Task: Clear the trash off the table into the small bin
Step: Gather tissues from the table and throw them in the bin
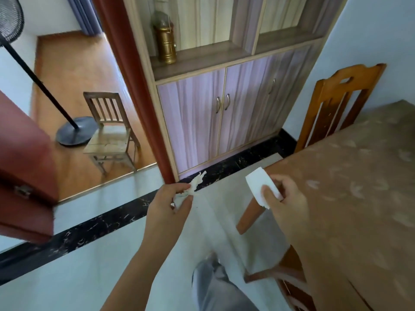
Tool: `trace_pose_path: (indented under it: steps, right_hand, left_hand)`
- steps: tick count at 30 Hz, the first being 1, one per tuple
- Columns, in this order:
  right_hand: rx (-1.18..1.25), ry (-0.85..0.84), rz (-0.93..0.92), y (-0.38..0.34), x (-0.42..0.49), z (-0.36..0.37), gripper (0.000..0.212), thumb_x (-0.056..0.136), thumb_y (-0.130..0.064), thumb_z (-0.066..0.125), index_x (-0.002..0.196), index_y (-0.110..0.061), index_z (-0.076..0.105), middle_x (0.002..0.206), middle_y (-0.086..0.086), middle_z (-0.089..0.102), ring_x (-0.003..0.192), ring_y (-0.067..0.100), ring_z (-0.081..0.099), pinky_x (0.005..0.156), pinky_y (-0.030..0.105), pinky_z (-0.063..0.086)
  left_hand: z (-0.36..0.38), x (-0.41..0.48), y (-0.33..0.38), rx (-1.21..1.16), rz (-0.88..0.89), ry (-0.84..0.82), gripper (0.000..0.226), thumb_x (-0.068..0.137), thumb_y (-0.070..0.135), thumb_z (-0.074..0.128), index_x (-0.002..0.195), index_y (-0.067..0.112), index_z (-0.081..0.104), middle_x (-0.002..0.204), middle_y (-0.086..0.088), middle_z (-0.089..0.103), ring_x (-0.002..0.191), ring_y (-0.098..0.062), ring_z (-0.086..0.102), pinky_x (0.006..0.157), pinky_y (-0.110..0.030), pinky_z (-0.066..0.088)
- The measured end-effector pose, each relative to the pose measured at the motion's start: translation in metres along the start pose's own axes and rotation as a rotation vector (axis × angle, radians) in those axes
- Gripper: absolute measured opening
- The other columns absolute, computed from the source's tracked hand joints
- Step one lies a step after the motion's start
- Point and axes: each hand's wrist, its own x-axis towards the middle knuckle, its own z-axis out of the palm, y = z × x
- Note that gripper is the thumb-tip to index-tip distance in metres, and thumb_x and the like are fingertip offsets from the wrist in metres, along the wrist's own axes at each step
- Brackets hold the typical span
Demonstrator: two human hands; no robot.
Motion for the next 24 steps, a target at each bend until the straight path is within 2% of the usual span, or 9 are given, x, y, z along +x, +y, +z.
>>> trace_pose_path:
  steps: [2,3,7,9,13,15,17,21,24]
  right_hand:
    - [0.016,0.011,0.048,-0.002,0.041,0.005,0.014,0.086,-0.018,0.056,0.100,-0.020,0.056,0.075,-0.008,0.060,0.075,0.014,0.059,0.066,0.026,0.045]
    - [0.026,0.005,0.062,-0.004,0.060,0.005,0.015,0.086,-0.018,0.056,0.100,-0.021,0.056,0.079,-0.009,0.059,0.078,0.016,0.058,0.066,0.029,0.044]
    - [0.025,0.050,0.059,-0.015,0.125,0.002,0.015,0.086,-0.016,0.055,0.101,-0.020,0.056,0.085,-0.007,0.059,0.079,0.017,0.058,0.059,0.022,0.043]
    - [0.054,0.087,0.075,-0.018,0.151,0.000,0.016,0.086,-0.015,0.055,0.101,-0.020,0.057,0.088,-0.008,0.060,0.078,0.012,0.058,0.059,0.019,0.044]
    - [0.124,0.164,0.163,-0.013,0.191,0.000,0.016,0.086,-0.014,0.054,0.098,-0.024,0.057,0.087,-0.010,0.061,0.078,0.005,0.057,0.061,0.023,0.048]
    - [0.130,0.225,0.204,-0.006,0.213,0.003,0.015,0.086,-0.013,0.054,0.098,-0.022,0.058,0.089,-0.008,0.062,0.079,0.005,0.057,0.059,0.022,0.046]
    - [0.111,0.284,0.237,0.003,0.239,0.007,0.014,0.086,-0.013,0.056,0.098,-0.019,0.058,0.091,-0.006,0.062,0.081,0.006,0.057,0.055,0.015,0.044]
    - [0.076,0.413,0.307,0.003,0.300,0.017,0.015,0.084,-0.016,0.059,0.095,-0.026,0.054,0.088,-0.012,0.059,0.079,0.001,0.055,0.051,0.010,0.043]
    - [0.098,0.495,0.305,-0.016,0.350,0.024,0.020,0.083,-0.013,0.059,0.085,-0.032,0.053,0.085,-0.013,0.058,0.073,-0.005,0.055,0.051,0.005,0.041]
  left_hand:
    - [0.009,0.045,0.016,0.015,0.030,-0.022,0.032,0.083,0.012,0.064,0.083,0.042,0.052,0.088,0.014,0.057,0.077,0.010,0.052,0.059,-0.004,0.038]
    - [0.015,0.065,0.024,0.021,0.045,-0.037,0.029,0.083,0.012,0.064,0.085,0.039,0.054,0.088,0.013,0.057,0.077,0.010,0.052,0.059,-0.004,0.038]
    - [0.038,0.138,0.049,0.037,0.125,-0.098,0.020,0.083,0.010,0.064,0.094,0.027,0.059,0.090,0.008,0.057,0.078,0.000,0.055,0.060,-0.007,0.040]
    - [0.053,0.170,0.057,0.020,0.157,-0.132,0.020,0.084,0.009,0.064,0.093,0.026,0.059,0.090,0.007,0.058,0.079,0.003,0.055,0.059,-0.005,0.041]
    - [0.087,0.227,0.063,-0.023,0.189,-0.244,0.018,0.083,0.007,0.064,0.092,0.022,0.060,0.089,0.011,0.058,0.079,0.014,0.052,0.062,-0.001,0.038]
    - [0.107,0.262,0.061,-0.025,0.214,-0.305,0.018,0.083,0.009,0.065,0.093,0.023,0.062,0.090,0.013,0.059,0.081,0.012,0.053,0.063,-0.002,0.039]
    - [0.125,0.300,0.060,-0.030,0.247,-0.365,0.020,0.082,0.010,0.066,0.091,0.027,0.061,0.091,0.010,0.061,0.084,0.007,0.054,0.065,-0.004,0.040]
    - [0.157,0.385,0.067,-0.057,0.362,-0.460,0.012,0.081,0.021,0.063,0.094,0.022,0.063,0.091,0.009,0.061,0.084,0.002,0.056,0.065,-0.009,0.043]
    - [0.181,0.446,0.083,-0.082,0.425,-0.509,0.015,0.082,0.010,0.066,0.093,0.020,0.062,0.091,0.015,0.059,0.084,0.007,0.055,0.067,-0.008,0.043]
